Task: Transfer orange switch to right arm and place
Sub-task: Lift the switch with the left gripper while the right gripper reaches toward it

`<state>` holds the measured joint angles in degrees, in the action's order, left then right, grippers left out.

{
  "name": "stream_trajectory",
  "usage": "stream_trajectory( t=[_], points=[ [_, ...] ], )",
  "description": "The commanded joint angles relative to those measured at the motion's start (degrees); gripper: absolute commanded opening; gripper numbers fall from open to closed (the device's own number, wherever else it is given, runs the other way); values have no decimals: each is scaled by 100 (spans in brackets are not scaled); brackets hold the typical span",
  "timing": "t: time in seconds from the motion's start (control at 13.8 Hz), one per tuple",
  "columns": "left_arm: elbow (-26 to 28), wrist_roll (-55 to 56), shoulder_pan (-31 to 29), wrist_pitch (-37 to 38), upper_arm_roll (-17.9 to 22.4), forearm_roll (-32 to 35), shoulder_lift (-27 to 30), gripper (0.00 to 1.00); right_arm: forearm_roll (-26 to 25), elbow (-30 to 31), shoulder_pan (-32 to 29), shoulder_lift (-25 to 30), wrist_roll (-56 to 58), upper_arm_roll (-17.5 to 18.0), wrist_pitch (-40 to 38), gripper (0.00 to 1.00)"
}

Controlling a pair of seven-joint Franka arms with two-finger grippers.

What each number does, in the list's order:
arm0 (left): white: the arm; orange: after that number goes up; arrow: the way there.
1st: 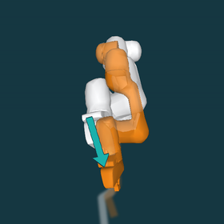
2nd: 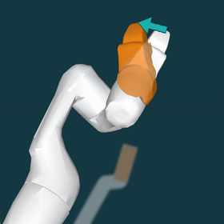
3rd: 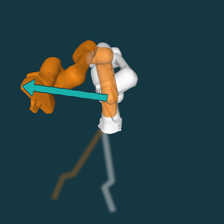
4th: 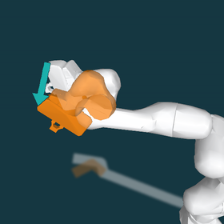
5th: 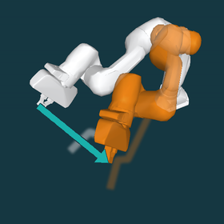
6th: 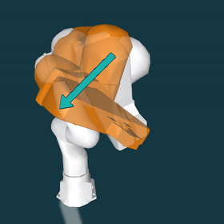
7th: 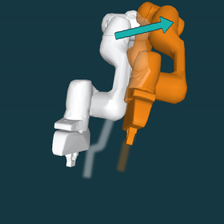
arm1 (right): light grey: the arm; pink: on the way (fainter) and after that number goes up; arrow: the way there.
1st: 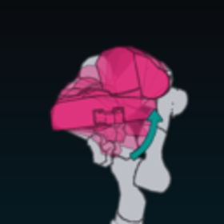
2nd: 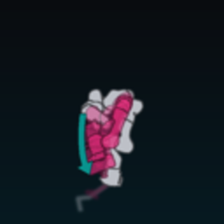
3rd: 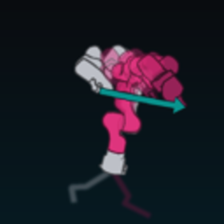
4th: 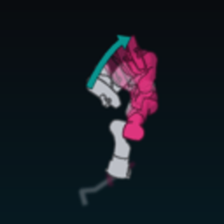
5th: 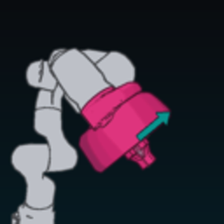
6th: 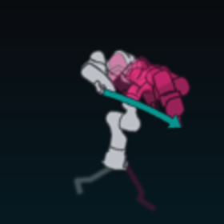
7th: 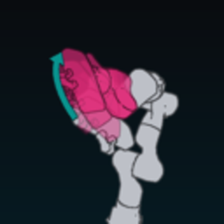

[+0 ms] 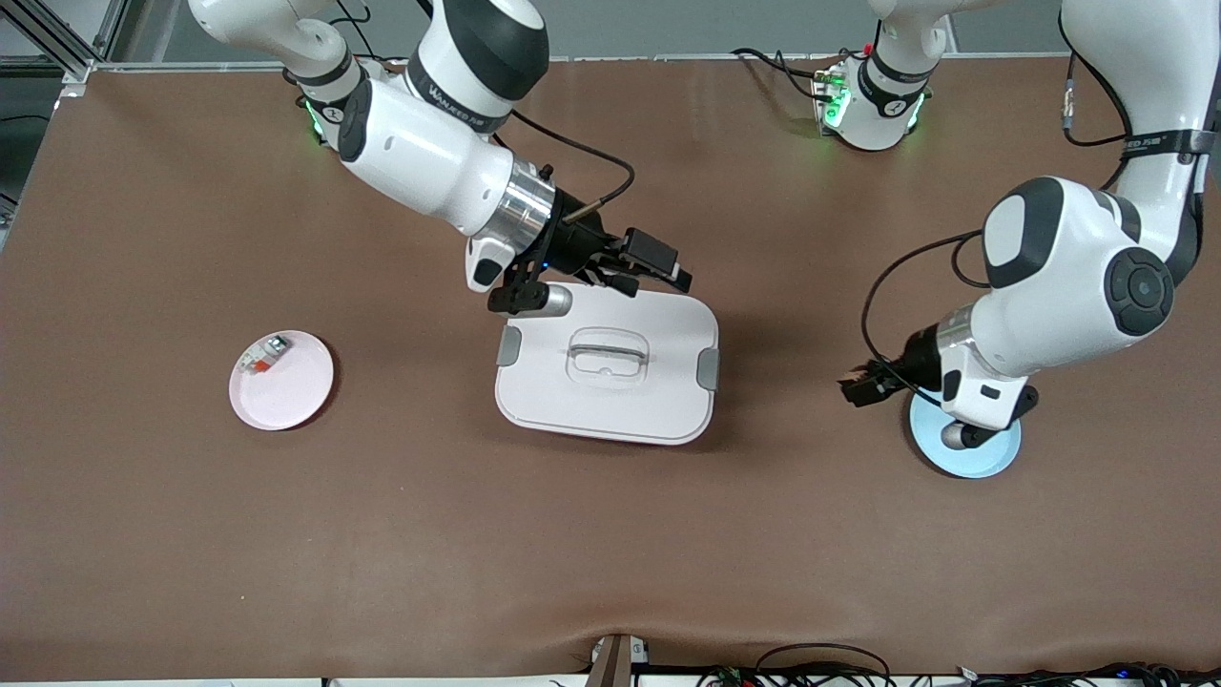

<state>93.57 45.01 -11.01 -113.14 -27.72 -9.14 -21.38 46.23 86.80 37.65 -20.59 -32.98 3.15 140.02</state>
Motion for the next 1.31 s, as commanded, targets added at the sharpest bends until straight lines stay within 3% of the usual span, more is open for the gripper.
stream_trajectory(
  t=[0.0, 0.22, 0.44, 0.65, 1.23],
  points=[
    [-146, 1075, -33, 292, -329, -333, -15, 0, 61, -75, 32, -50, 11, -43, 52, 100],
    [-338, 1940, 11, 554, -550, -676, -76, 0, 61, -32, 84, -50, -15, -43, 358, 100],
    [-374, 2589, 29, 661, -611, -1440, -76, 0, 53, 73, 93, -67, -50, -43, 473, 100],
    [-418, 3310, 107, 661, -883, -1485, -120, 0, 61, 276, 216, -59, -59, -43, 544, 100],
    [-708, 4955, 495, 653, -884, -1477, -454, 0, -18, 364, 419, -67, -349, -43, 438, 100]
  ],
)
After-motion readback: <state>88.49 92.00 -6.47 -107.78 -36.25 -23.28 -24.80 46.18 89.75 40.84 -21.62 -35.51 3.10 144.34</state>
